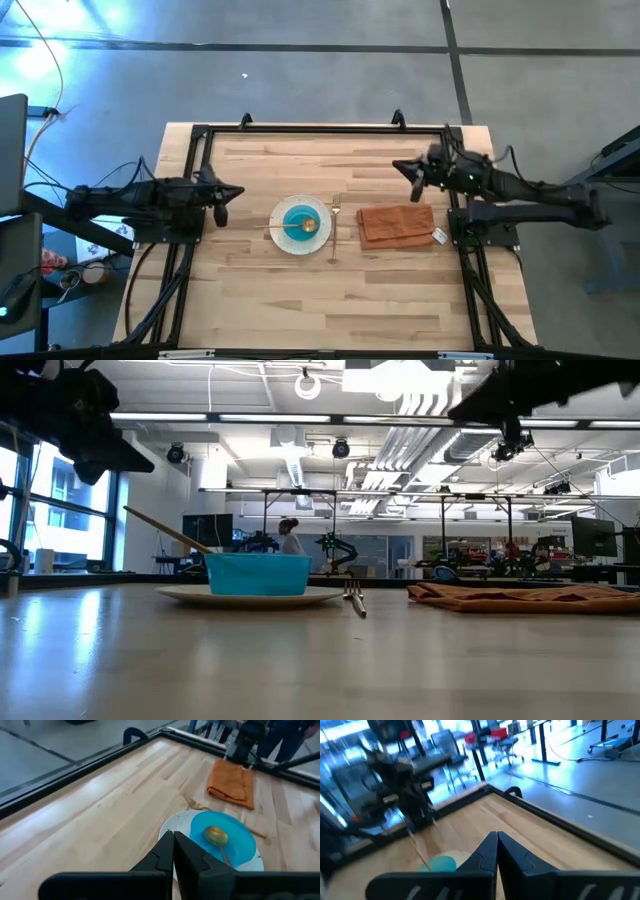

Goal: Set table place
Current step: Return to Home Position

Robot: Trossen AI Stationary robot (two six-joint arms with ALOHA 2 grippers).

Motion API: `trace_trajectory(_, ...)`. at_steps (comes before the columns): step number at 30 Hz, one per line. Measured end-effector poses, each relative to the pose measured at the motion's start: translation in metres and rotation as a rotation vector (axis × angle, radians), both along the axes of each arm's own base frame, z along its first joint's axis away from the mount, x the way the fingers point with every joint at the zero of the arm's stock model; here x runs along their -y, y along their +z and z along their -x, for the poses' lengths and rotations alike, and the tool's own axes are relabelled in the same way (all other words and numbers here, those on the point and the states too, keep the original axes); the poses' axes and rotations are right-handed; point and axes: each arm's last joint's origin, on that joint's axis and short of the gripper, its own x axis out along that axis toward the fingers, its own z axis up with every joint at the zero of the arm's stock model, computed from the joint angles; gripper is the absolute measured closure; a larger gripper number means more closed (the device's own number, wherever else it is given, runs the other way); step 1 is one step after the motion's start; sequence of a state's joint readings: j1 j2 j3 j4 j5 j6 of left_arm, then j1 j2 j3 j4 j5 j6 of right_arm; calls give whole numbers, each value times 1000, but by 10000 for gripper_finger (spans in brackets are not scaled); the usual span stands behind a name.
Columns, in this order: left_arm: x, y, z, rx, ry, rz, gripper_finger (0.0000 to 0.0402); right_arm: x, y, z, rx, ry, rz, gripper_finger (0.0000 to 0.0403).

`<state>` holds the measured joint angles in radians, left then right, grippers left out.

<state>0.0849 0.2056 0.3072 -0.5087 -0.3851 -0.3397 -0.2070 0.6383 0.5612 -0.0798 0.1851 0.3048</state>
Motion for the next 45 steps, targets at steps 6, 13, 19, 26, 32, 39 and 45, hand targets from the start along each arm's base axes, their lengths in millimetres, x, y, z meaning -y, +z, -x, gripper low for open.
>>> trace_trajectory(6,0,-20,9,84,17,-2,402,-5,-47,26,142,-11,-69,403)
trace_trajectory(13,-1,-35,5,81,56,29,402,-9,-89,45,245,-18,-111,403)
trace_trajectory(19,-1,-37,5,76,84,38,401,-9,-117,50,248,-41,-121,403)
trace_trajectory(26,-1,-37,5,75,77,41,401,-9,-119,52,167,-68,-27,403)
trace_trajectory(32,-1,-37,5,74,77,41,401,-9,-119,51,182,-58,-71,403)
trace_trajectory(39,-1,-37,5,73,76,39,401,-9,-119,51,191,-58,-96,403)
trace_trajectory(45,-1,-37,5,73,75,39,401,-9,-119,51,190,-58,-96,403)
